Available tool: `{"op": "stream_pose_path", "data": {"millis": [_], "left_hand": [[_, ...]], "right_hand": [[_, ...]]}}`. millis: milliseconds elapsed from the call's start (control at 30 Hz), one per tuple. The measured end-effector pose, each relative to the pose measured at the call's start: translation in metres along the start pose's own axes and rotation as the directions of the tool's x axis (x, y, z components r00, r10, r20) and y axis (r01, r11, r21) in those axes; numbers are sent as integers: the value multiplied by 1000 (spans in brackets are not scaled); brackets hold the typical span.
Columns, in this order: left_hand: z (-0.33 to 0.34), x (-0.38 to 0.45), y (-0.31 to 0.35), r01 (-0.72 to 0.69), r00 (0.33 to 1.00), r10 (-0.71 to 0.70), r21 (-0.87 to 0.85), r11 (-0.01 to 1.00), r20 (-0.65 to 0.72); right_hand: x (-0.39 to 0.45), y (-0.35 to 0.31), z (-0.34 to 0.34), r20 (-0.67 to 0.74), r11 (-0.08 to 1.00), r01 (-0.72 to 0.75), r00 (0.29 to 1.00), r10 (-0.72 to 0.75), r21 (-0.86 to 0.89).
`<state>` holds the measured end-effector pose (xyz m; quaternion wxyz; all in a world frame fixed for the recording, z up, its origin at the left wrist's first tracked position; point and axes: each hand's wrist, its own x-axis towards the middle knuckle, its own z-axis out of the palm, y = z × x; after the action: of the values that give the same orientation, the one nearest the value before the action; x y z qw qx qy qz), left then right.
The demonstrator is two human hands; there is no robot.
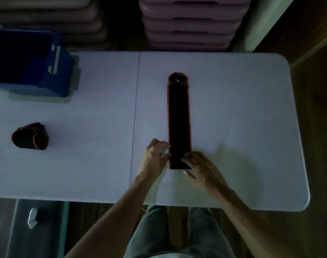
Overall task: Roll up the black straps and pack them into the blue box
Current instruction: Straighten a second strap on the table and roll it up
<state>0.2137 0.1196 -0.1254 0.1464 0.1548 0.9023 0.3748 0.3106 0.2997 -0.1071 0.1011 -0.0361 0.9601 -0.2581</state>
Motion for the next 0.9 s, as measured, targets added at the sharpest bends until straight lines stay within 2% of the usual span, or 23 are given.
{"op": "stream_pose_path", "data": {"millis": [100, 167, 267, 333, 467, 567, 633, 767, 900], "left_hand": [[-8, -3, -7, -186, 968, 152, 163, 969, 201], [-17, -5, -6, -280, 929, 190, 270, 921, 316], [-22, -10, 1, -367, 876, 216, 305, 879, 431], [-21, -12, 7, -298, 883, 148, 289, 910, 445], [-16, -5, 18, -155, 930, 62, 232, 960, 363], [-17, 7, 26, -63, 926, -34, 241, 968, 377], [-18, 14, 29, -4, 920, -100, 263, 965, 379], [-16, 28, 33, 66, 897, -190, 304, 950, 399], [-11, 35, 38, 166, 888, -270, 286, 944, 372]], "right_hand": [[4, -8, 6, -54, 999, -23, 998, 21, -44], [5, -12, 6, -75, 997, -48, 996, 43, -64], [8, -18, 2, -55, 995, -92, 994, 90, -35], [13, -21, -3, -10, 992, -126, 992, 126, -21], [29, -25, -12, 44, 973, -230, 972, 230, -6], [40, -28, -19, 53, 947, -318, 947, 316, 40], [42, -31, -21, 22, 945, -325, 946, 324, 37], [37, -31, -13, -95, 977, -167, 983, 155, -136], [26, -20, -3, -194, 974, -46, 981, 2, -222]]}}
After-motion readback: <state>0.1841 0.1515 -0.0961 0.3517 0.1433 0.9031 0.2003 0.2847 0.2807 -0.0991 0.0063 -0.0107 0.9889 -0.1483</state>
